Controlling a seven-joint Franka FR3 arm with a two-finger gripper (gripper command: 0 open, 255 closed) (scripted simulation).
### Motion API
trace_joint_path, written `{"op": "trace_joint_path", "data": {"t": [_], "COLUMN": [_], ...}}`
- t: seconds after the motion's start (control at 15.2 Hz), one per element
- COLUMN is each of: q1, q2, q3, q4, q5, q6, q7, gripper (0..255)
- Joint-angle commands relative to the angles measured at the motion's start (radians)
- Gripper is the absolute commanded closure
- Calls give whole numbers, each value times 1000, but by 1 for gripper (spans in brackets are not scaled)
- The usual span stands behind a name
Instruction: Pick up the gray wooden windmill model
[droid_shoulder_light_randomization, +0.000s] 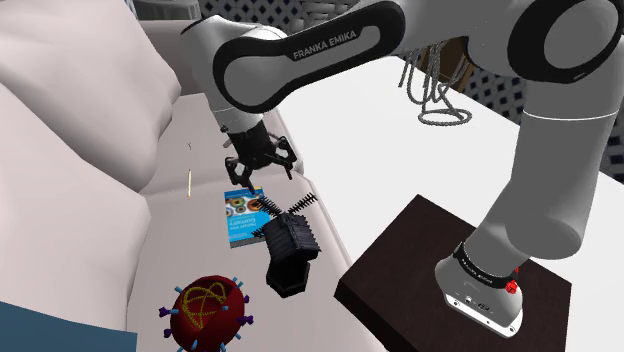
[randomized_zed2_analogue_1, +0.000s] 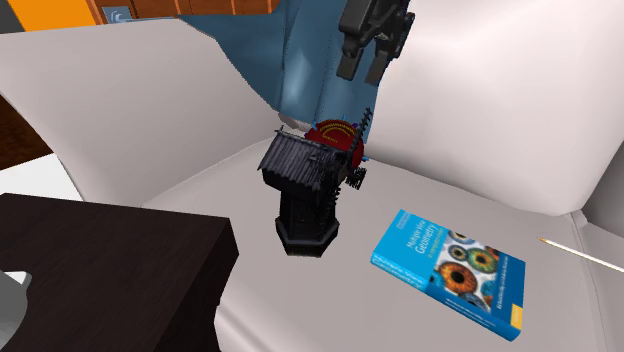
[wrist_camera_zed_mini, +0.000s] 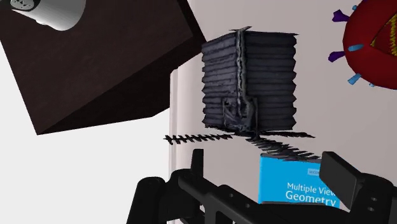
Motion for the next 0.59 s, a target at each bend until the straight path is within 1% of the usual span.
{"op": "trace_joint_path", "data": {"t": [0.0,0.07,0.53], "q1": [39,57,59], "q2": [104,147,179], "q3": [-10,-16,-27], "q4": [102,145,98], "q5": [-20,-27,-41], "q6": [-31,-43,34], "q7": [51,71,77], "gripper": [0,0,0]}}
